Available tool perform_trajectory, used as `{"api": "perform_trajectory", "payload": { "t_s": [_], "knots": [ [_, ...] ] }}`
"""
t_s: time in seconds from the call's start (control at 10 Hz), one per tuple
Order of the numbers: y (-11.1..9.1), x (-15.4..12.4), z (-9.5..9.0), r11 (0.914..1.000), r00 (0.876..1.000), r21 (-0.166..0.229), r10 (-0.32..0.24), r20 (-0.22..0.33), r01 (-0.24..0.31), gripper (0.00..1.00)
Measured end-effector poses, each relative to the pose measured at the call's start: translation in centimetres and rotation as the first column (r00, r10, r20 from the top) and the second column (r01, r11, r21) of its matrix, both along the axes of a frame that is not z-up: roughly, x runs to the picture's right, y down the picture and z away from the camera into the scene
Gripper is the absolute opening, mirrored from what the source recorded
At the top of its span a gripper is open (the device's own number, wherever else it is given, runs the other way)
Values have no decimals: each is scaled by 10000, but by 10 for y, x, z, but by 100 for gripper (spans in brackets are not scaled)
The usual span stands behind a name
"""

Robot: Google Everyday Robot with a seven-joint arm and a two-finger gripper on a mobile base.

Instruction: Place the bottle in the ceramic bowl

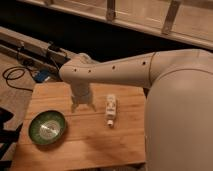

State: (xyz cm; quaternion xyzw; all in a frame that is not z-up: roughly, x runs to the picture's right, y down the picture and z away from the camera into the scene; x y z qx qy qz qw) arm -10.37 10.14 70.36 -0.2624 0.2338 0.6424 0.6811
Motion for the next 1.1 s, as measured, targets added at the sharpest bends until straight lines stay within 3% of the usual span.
{"api": "perform_trajectory", "payload": {
  "t_s": [0.8, 0.9, 1.1],
  "knots": [
    [-1, 0, -1, 10000, 10000, 50, -19, 12, 19, 65],
    [-4, -1, -1, 9998, 10000, 196, -14, 79, 12, 65],
    [-30, -1, 5, 9969, 9986, 778, 28, 521, -68, 65]
  ]
}}
